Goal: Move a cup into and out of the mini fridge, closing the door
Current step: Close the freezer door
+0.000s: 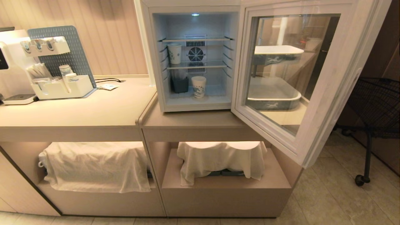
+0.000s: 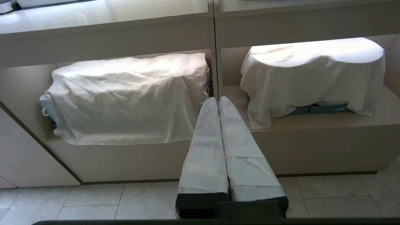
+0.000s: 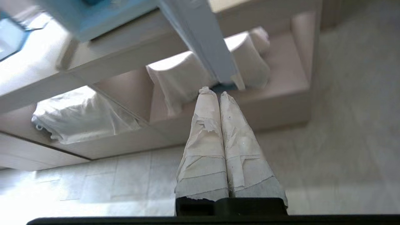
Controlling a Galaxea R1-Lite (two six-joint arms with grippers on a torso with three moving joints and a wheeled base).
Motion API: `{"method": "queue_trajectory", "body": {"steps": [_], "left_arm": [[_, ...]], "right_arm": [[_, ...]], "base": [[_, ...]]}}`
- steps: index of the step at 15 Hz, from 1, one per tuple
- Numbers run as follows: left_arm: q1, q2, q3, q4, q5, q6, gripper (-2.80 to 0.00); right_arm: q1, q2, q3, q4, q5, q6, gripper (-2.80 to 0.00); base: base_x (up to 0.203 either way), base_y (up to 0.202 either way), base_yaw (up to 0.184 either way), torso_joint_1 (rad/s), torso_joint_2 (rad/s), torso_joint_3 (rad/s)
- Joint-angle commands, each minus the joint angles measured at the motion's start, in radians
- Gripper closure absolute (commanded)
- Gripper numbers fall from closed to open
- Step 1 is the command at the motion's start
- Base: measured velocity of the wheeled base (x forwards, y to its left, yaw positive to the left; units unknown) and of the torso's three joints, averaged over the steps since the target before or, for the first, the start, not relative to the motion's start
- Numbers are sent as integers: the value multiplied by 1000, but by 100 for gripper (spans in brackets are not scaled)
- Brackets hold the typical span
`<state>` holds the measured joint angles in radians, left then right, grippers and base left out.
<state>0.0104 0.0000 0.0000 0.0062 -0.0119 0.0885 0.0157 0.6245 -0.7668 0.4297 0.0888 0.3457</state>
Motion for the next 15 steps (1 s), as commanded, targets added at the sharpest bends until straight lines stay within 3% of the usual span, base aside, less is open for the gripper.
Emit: {"method": "queue_trajectory", "body": {"steps": [1, 5, 10, 13, 15], "left_arm": [[0, 0, 0, 0, 0, 0, 0], [0, 0, 0, 0, 1, 0, 0], [0, 0, 0, 0, 0, 0, 0], [0, 0, 0, 1, 0, 0, 0], [0, 0, 0, 0, 0, 0, 0]], "right_arm": [[-10, 382, -135, 1, -46, 40, 0], [-99, 781, -338, -90, -206, 34, 0], [-235, 1094, -568, -388, -365, -66, 0], [-245, 1213, -684, -529, -394, -100, 0], [-184, 1233, -700, -559, -366, -85, 0]], "base": [[0, 0, 0, 0, 0, 0], [0, 0, 0, 0, 0, 0], [0, 0, 0, 0, 0, 0], [0, 0, 0, 0, 0, 0], [0, 0, 0, 0, 0, 0]]}}
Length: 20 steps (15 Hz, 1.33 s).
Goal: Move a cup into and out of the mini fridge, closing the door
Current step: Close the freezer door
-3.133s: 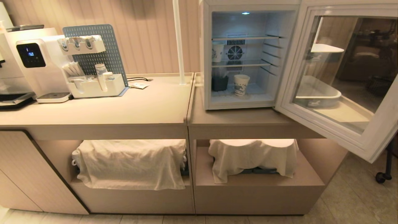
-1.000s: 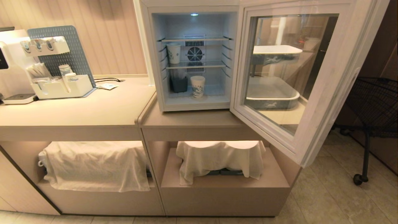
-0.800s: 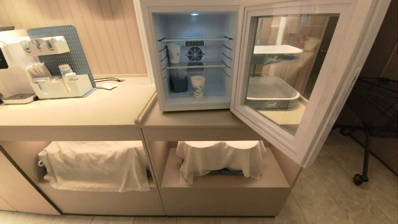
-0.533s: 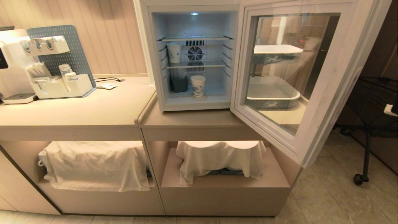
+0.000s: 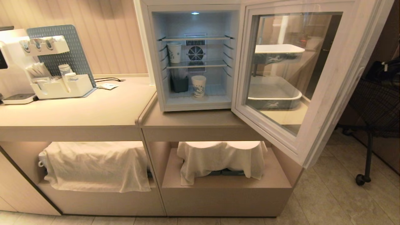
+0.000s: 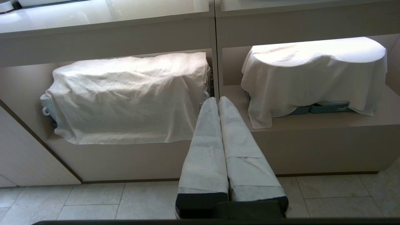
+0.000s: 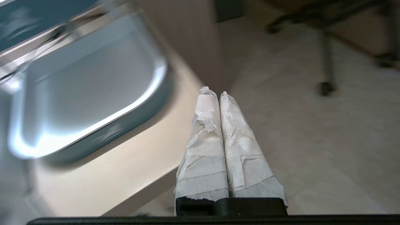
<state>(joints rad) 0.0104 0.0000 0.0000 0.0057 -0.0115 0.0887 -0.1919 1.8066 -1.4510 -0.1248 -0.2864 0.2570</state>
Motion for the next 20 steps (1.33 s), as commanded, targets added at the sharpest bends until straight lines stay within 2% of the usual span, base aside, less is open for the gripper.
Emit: {"method": "queue_trajectory", "body": {"steps": [1, 4, 8, 11, 13, 17, 20], "left_arm": [[0, 0, 0, 0, -1, 0, 0], [0, 0, 0, 0, -1, 0, 0], [0, 0, 0, 1, 0, 0, 0], [0, 0, 0, 0, -1, 0, 0], [0, 0, 0, 0, 1, 0, 0], [0, 0, 0, 1, 0, 0, 0], [0, 0, 0, 0, 1, 0, 0]], "right_arm": [[48, 58, -20, -8, 50, 15, 0], [103, 56, -23, -9, 140, 133, 0], [131, 41, -12, -13, 184, 153, 0], [165, 16, -6, -93, 330, 234, 0], [203, -1, 1, -100, 376, 262, 0], [336, -51, 12, -141, 395, 386, 0], [505, -96, 26, -144, 396, 441, 0]], "base": [[0, 0, 0, 0, 0, 0], [0, 0, 0, 0, 0, 0], [0, 0, 0, 0, 0, 0], [0, 0, 0, 0, 0, 0], [0, 0, 0, 0, 0, 0], [0, 0, 0, 0, 0, 0], [0, 0, 0, 0, 0, 0]]}}
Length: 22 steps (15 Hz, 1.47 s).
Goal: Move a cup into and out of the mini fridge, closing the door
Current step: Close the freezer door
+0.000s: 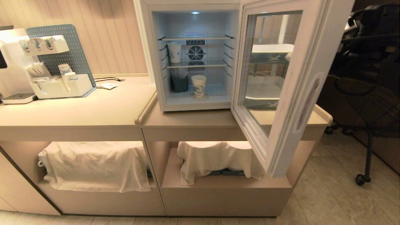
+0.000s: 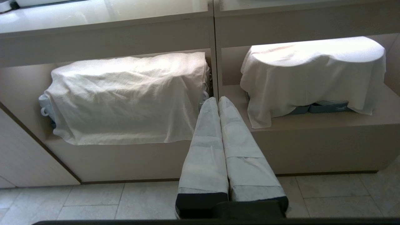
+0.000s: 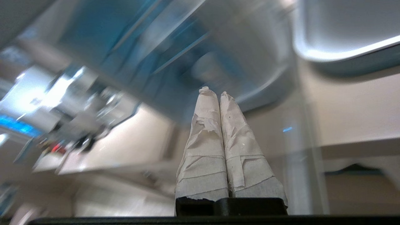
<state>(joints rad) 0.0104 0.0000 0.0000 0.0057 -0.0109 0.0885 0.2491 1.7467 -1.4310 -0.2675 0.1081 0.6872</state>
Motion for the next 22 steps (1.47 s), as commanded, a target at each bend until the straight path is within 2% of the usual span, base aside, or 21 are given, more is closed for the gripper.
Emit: {"method": "queue_trajectory", "body": {"steps": [1, 4, 6, 8, 14, 16, 22], "left_arm": [[0, 0, 0, 0, -1, 0, 0], [0, 0, 0, 0, 0, 0, 0], [0, 0, 0, 0, -1, 0, 0], [0, 0, 0, 0, -1, 0, 0], [0, 0, 0, 0, -1, 0, 0], [0, 0, 0, 0, -1, 0, 0], [0, 0, 0, 0, 0, 0, 0]], "right_arm": [[136, -53, 15, -2, 2, 29, 0], [334, -99, 58, -3, 11, 62, 0], [363, -107, 75, -15, 2, 55, 0], [332, -110, 72, -13, -8, 48, 0], [123, -100, 101, -14, -12, -70, 0], [99, -102, 121, -19, -15, -101, 0], [68, -102, 182, -76, -11, -118, 0]], "base": [[0, 0, 0, 0, 0, 0], [0, 0, 0, 0, 0, 0], [0, 0, 0, 0, 0, 0], [0, 0, 0, 0, 0, 0], [0, 0, 0, 0, 0, 0], [0, 0, 0, 0, 0, 0], [0, 0, 0, 0, 0, 0]]}}
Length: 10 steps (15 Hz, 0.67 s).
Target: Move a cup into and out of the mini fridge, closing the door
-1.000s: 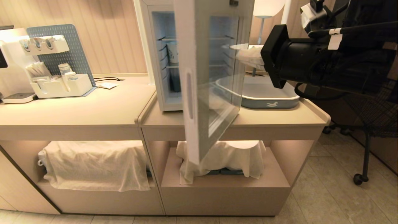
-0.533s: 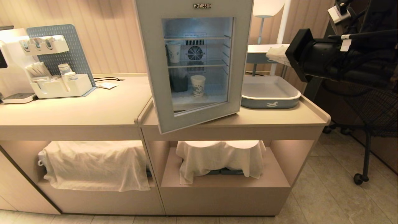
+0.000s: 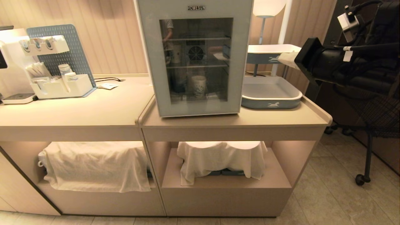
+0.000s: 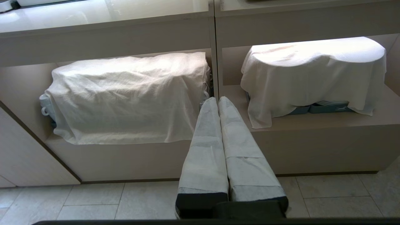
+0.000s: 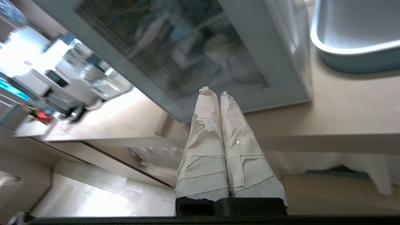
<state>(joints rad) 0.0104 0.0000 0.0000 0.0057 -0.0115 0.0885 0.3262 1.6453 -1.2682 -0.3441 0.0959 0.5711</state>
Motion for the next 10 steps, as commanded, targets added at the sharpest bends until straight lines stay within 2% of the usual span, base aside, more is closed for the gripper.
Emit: {"method": "queue_trajectory", "body": {"steps": [1, 3, 7, 8, 10], "left_arm": [[0, 0, 0, 0, -1, 0, 0], [0, 0, 0, 0, -1, 0, 0], [0, 0, 0, 0, 1, 0, 0], [0, 0, 0, 0, 0, 0, 0], [0, 0, 0, 0, -1, 0, 0]], "right_arm": [[-25, -5, 29, 6, 0, -38, 0], [-65, -34, 92, 15, 0, -145, 0], [-217, -224, 298, 73, 16, -625, 0], [-267, -296, 369, 84, 21, -699, 0], [-318, -454, 493, 95, 29, -752, 0]], "base": [[0, 0, 0, 0, 0, 0], [0, 0, 0, 0, 0, 0], [0, 0, 0, 0, 0, 0], [0, 0, 0, 0, 0, 0], [0, 0, 0, 0, 0, 0]]}}
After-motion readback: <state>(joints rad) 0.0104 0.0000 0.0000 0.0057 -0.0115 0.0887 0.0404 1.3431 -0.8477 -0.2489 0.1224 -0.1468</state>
